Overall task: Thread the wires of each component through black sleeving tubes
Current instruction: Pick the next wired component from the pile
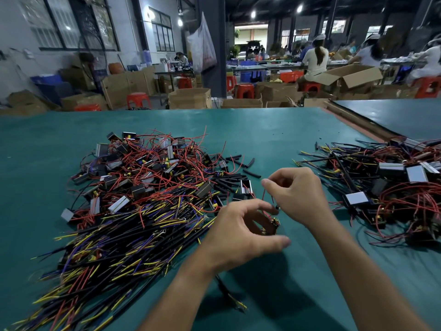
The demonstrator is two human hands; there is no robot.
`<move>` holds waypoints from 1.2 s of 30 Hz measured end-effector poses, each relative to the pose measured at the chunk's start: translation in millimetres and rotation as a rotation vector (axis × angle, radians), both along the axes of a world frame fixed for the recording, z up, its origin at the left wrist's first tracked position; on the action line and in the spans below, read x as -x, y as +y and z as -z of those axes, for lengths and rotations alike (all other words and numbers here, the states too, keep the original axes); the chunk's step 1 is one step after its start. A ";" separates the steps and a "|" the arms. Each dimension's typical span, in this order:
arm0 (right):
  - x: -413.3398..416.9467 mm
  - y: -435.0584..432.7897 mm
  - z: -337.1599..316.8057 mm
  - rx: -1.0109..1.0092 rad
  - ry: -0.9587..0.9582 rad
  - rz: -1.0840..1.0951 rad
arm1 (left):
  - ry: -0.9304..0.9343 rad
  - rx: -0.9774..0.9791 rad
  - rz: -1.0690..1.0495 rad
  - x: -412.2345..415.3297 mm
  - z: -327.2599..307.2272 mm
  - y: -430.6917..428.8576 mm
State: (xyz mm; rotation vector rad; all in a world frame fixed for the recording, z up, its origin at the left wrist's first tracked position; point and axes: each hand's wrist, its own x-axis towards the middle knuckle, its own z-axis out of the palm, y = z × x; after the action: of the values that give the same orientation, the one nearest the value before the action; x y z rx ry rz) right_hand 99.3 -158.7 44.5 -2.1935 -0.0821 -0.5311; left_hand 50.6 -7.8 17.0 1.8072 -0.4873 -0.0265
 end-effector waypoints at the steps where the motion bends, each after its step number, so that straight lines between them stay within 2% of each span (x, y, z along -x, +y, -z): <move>1: 0.5 -0.8 -0.9 0.000 0.014 0.001 | -0.008 -0.017 0.012 0.9 0.6 -0.9; 3: 1.7 -0.6 -2.8 -0.051 0.063 -0.034 | -0.036 -0.020 -0.007 -0.4 1.0 -2.7; 6: 3.1 2.4 -5.6 -0.269 0.140 -0.118 | -0.055 0.059 -0.090 -2.3 -2.0 -3.2; 10: 9.6 2.8 -11.1 -0.506 0.301 -0.317 | -0.103 0.174 -0.296 -9.1 -2.7 0.7; 13: 13.3 1.6 -12.7 -0.525 0.404 -0.482 | -0.099 0.231 -0.423 -14.4 -1.3 5.2; 18: 14.6 1.2 -13.5 -0.512 0.463 -0.628 | -0.080 0.211 -0.407 -15.8 -0.1 4.7; 24: 14.6 -3.9 -12.9 -0.543 0.461 -0.679 | 0.009 0.320 -0.308 -10.8 -4.8 1.9; 27: 12.4 -7.3 -14.2 -0.718 0.354 -0.633 | 0.003 0.299 -0.303 -10.8 -3.2 2.4; 30: 4.4 -4.8 -12.7 -0.879 0.247 -0.459 | -0.024 0.264 -0.335 -13.9 1.1 2.7; 32: -9.5 6.0 -11.6 -0.798 0.255 -0.366 | -0.042 0.264 -0.347 -16.3 3.8 3.7; 36: -52.2 45.2 -16.8 -0.409 0.250 -0.297 | -0.056 0.256 -0.361 -18.9 7.1 4.7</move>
State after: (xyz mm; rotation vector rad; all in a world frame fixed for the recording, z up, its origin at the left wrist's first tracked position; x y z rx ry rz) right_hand 151.5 -113.5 61.2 -1.7884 -0.1484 -0.0916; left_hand 69.6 -3.1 9.9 1.6222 -0.1877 0.3222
